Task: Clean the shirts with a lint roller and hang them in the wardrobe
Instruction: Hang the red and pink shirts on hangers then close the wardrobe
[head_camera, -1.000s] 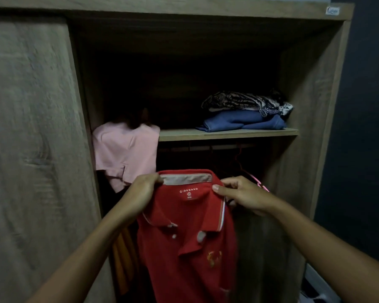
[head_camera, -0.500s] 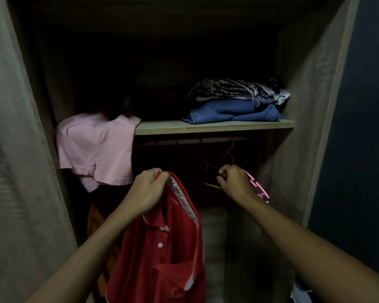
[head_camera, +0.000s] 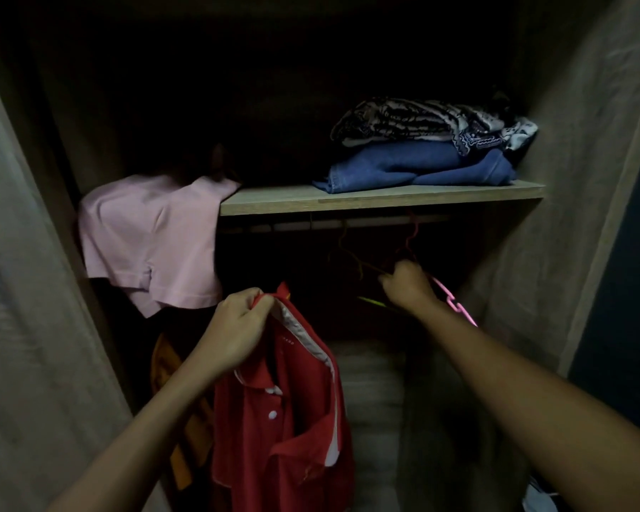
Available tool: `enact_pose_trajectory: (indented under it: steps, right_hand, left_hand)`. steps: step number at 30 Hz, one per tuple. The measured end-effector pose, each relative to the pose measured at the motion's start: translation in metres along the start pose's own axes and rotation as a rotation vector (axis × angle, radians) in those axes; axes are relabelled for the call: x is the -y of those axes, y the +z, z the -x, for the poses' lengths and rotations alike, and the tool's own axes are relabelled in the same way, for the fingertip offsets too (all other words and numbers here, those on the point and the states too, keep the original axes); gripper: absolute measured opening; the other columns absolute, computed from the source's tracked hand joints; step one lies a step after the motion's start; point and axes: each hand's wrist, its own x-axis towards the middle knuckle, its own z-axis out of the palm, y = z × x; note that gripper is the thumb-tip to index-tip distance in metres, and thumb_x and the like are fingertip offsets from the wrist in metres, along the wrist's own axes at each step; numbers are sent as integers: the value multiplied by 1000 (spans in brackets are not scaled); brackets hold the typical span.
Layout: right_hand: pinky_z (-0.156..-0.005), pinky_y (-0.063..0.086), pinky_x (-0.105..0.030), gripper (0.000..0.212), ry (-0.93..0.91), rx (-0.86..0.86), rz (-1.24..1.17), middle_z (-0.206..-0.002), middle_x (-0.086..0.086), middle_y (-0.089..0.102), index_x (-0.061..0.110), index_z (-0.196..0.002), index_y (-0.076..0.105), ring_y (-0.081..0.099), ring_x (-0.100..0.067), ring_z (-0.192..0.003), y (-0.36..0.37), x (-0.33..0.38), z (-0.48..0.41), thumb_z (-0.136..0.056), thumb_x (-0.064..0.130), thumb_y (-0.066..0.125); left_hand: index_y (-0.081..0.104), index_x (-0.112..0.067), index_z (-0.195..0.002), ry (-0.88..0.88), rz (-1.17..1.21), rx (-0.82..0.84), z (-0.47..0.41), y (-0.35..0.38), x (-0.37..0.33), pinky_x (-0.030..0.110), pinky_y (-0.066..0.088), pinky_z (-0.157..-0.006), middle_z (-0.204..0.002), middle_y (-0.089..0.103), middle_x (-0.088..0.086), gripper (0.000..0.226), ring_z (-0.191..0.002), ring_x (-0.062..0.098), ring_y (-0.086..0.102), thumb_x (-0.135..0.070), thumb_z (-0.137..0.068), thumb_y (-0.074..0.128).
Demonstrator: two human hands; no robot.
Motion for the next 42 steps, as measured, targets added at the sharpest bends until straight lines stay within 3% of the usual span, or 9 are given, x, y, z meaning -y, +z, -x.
enact_pose_trajectory:
  steps: [6,11,17,20,23,27,30,38,42]
  right_hand:
    - [-61,34,-27,14,-35,-83,-295,-70,-1,58,15,-82,61,56,-22,-69,-13,-12,39,-87,22,72]
    - [-52,30,-28,19,-57,-103,-392,-59,7,45,16,-78,57,38,-6,-51,-28,-42,112,-89,20,71]
    - [-60,37,-19,20,-43,-178,-682,-68,5,46,19,-78,55,43,-4,-62,-50,-70,223,-91,12,68]
    - [-58,36,-28,19,29,-254,-843,-65,5,43,24,-78,52,42,-16,-63,-55,-85,275,-88,19,68]
    - [-49,34,-28,15,132,-238,-987,-64,2,55,24,-92,56,41,-22,-60,-60,-85,306,-86,23,69]
    - [-43,22,-24,10,97,-202,-1112,-55,5,39,27,-82,66,30,-12,-47,-86,-67,320,-89,33,71]
    - [-42,13,-25,22,24,-145,-1319,-46,7,25,18,-86,67,20,-8,-38,-113,-53,327,-85,40,71]
    - [-44,20,-24,28,-123,-130,-1531,-48,5,24,13,-76,71,23,-7,-40,-175,-22,341,-85,38,61]
    - [-55,39,-22,29,-242,-261,-1505,-63,1,52,17,-72,75,42,-6,-51,-196,-14,344,-80,43,64]
  left_hand:
    - [54,-14,-62,27,37,26,3,5,-7,33,38,-58,-56,51,-3,35,-54,14,48,-21,-96,51]
    - [58,-5,-66,22,89,77,15,16,-21,32,36,-55,-55,48,-3,33,-51,12,44,-19,-95,52]
    - [54,-7,-64,21,119,124,27,19,-37,33,34,-63,-54,46,1,37,-51,18,42,-30,-93,51]
    - [61,0,-74,27,121,137,35,19,-49,36,38,-66,-54,48,0,50,-55,21,46,-47,-78,44]
    - [64,-6,-71,28,129,170,51,21,-66,47,50,-85,-57,55,1,46,-61,22,51,-47,-80,47]
    - [68,0,-82,90,50,178,71,24,-88,5,34,-54,-76,64,13,37,-71,21,54,-27,-99,49]
    - [59,-5,-69,120,70,182,79,22,-100,30,37,-55,-62,54,5,37,-60,20,50,-27,-98,51]
    - [70,3,-83,73,274,344,116,15,-158,38,42,-70,-80,69,23,52,-71,28,61,-46,-69,62]
    - [75,5,-86,138,384,467,146,14,-201,38,53,-83,-92,75,26,19,-83,34,69,-11,-78,69]
